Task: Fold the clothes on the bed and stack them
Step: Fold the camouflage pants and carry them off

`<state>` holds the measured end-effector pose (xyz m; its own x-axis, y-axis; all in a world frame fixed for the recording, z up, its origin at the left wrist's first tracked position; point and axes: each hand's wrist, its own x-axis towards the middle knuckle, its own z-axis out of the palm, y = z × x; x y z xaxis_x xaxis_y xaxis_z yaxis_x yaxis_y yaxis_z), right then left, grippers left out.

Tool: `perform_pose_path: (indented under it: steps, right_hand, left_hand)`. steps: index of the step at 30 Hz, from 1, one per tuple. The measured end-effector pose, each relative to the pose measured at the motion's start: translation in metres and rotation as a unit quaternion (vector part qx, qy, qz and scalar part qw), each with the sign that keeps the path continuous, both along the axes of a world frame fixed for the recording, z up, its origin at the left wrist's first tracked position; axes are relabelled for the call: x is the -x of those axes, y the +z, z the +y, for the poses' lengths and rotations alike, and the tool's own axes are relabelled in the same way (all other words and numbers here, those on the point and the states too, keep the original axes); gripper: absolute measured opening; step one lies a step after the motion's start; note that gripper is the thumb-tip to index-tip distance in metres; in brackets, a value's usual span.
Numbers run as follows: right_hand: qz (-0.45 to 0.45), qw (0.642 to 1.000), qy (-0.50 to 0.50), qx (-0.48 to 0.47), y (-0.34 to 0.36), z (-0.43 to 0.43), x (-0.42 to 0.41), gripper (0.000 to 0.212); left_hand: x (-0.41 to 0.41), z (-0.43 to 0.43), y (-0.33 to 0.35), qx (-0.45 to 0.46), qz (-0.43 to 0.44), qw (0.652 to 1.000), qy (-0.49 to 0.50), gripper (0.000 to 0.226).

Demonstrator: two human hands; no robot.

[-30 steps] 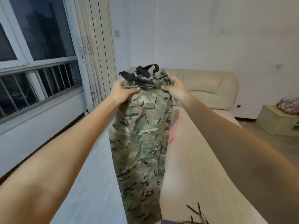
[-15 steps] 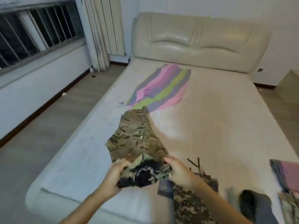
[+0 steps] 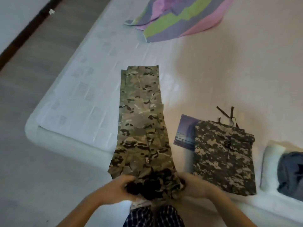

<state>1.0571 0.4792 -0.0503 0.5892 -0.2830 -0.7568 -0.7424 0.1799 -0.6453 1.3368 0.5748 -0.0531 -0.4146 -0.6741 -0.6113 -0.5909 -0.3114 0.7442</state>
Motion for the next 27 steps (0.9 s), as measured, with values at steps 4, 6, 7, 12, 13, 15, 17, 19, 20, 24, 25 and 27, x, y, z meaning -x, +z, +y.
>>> perform_pose_path:
  steps: [4, 6, 7, 12, 13, 15, 17, 19, 20, 24, 25, 27]
  right_hand:
    - [-0.029, 0.989, -0.133, 0.061, -0.032, -0.082, -0.037, 0.043]
    - [0.052, 0.959, -0.22, 0.169, -0.068, -0.101, -0.061, 0.056]
    - [0.111, 0.95, -0.192, 0.218, -0.081, -0.103, -0.072, 0.061]
    - [0.253, 0.921, 0.033, 0.294, -0.141, -0.045, -0.08, 0.079]
    - [0.252, 0.905, 0.056, 0.339, -0.146, -0.03, -0.075, 0.082]
    - [0.194, 0.88, 0.136, 0.412, -0.152, -0.003, -0.066, 0.086]
    - [0.161, 0.869, 0.217, 0.416, -0.159, 0.012, -0.06, 0.094]
    - [0.181, 0.862, 0.25, 0.402, -0.172, 0.012, -0.052, 0.101]
    - [0.181, 0.855, 0.245, 0.419, -0.183, 0.009, -0.05, 0.099]
    - [0.134, 0.874, 0.184, 0.429, -0.189, -0.014, -0.056, 0.068]
    - [0.119, 0.899, 0.153, 0.394, -0.184, -0.02, -0.055, 0.058]
    - [0.082, 0.937, 0.088, 0.327, -0.168, -0.032, -0.048, 0.042]
  left_hand:
    - [-0.031, -0.074, -0.036, -0.052, 0.012, 0.963, 0.262, 0.032]
    - [-0.041, -0.1, -0.07, 0.036, -0.101, 0.929, 0.355, 0.047]
    - [-0.043, -0.105, -0.087, 0.061, -0.157, 0.918, 0.359, 0.056]
    - [-0.021, -0.058, -0.154, 0.1, -0.332, 0.933, 0.095, 0.081]
    - [-0.016, -0.044, -0.16, 0.143, -0.336, 0.928, 0.073, 0.082]
    - [-0.01, -0.018, -0.169, 0.222, -0.315, 0.922, 0.037, 0.084]
    - [-0.013, 0.001, -0.177, 0.241, -0.308, 0.92, -0.038, 0.096]
    - [-0.019, 0.006, -0.183, 0.213, -0.335, 0.914, -0.078, 0.115]
    - [-0.022, 0.004, -0.188, 0.211, -0.352, 0.909, -0.074, 0.124]
    - [-0.033, -0.011, -0.193, 0.261, -0.327, 0.907, -0.046, 0.102]
    - [-0.036, -0.013, -0.19, 0.261, -0.308, 0.914, -0.031, 0.087]
    - [-0.042, -0.014, -0.178, 0.193, -0.243, 0.95, 0.025, 0.062]
